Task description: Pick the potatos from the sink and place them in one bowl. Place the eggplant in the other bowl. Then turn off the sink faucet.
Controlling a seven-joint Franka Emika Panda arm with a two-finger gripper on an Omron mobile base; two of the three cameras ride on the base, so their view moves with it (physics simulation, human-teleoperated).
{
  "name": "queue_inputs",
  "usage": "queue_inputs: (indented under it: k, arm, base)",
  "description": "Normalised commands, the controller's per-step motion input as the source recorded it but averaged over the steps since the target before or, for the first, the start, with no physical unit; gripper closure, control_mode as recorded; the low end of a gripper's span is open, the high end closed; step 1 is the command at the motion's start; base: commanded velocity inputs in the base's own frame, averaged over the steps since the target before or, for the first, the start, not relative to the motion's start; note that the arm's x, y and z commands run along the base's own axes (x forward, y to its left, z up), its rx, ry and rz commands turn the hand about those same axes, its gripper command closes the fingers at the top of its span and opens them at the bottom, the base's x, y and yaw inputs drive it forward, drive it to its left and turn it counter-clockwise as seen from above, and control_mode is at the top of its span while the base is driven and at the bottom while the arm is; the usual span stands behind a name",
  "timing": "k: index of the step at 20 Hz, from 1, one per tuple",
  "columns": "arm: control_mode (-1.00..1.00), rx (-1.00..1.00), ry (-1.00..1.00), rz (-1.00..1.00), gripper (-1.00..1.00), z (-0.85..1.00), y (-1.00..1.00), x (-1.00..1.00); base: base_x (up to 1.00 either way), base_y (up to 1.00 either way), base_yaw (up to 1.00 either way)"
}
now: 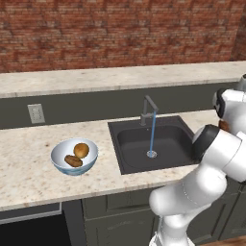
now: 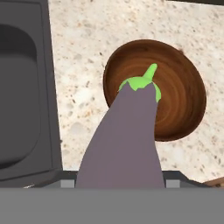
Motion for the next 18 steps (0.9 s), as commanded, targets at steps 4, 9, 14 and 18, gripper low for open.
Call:
queue_inputs:
  k: [4, 9, 14, 18]
  arm:
    - [-1.0, 0.01, 0.0, 0.0, 1.0, -0.02, -0.37, 0.0]
    - [-1.0, 0.01, 0.0, 0.0, 1.0, -0.19, -0.25, 0.1]
    - [-1.0, 0.01, 0.0, 0.0, 1.0, -0.34, -0.15, 0.15]
    - [-1.0, 0.01, 0.0, 0.0, 1.0, -0.16, -0.17, 0.14]
  base:
    - [0.0, 0.0, 0.0]
    - [0.0, 0.0, 0.0]
    - [0.0, 0.0, 0.0]
    - [0.0, 0.0, 0.0]
